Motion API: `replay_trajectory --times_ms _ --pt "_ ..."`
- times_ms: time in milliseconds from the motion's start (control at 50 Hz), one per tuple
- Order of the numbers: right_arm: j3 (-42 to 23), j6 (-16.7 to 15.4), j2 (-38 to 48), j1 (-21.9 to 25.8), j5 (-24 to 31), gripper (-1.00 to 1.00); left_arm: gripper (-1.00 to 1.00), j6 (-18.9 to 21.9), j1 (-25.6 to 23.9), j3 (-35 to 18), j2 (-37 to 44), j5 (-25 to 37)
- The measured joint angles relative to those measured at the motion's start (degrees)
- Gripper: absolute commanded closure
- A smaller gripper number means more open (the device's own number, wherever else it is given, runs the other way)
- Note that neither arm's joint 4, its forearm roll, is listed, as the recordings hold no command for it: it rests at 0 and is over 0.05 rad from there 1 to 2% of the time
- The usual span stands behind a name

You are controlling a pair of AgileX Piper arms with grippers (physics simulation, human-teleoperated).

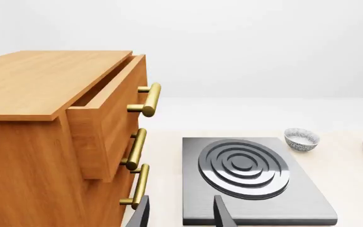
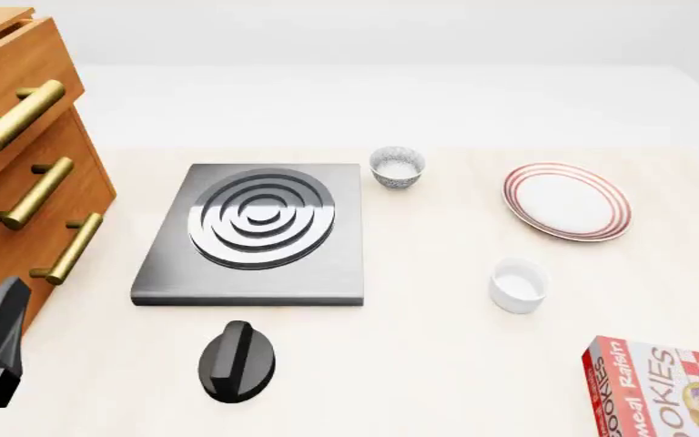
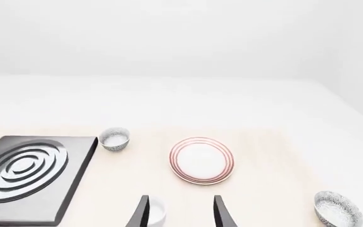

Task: Pick the akita bowl next to the cookies box and place it on the plate.

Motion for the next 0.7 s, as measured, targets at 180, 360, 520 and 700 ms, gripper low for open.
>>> replay_trajectory --times_ms 180,360,520,700 --pt "-8.7 -1.2 7.6 -1.8 6.7 -1.00 -1.00 0.0 0.0 0.0 0.0 0.0" --pt "-17.1 -1.3 13.3 -3.3 13.5 -1.00 -1.00 0.0 0.0 0.0 0.0 0.0" --pt "-22.2 0.4 17.5 -4.4 17.9 -1.00 -1.00 0.0 0.0 0.0 0.0 0.0" --pt "-25.4 0.7 22.0 -6.4 20.0 -1.00 -1.00 0.0 0.0 0.0 0.0 0.0"
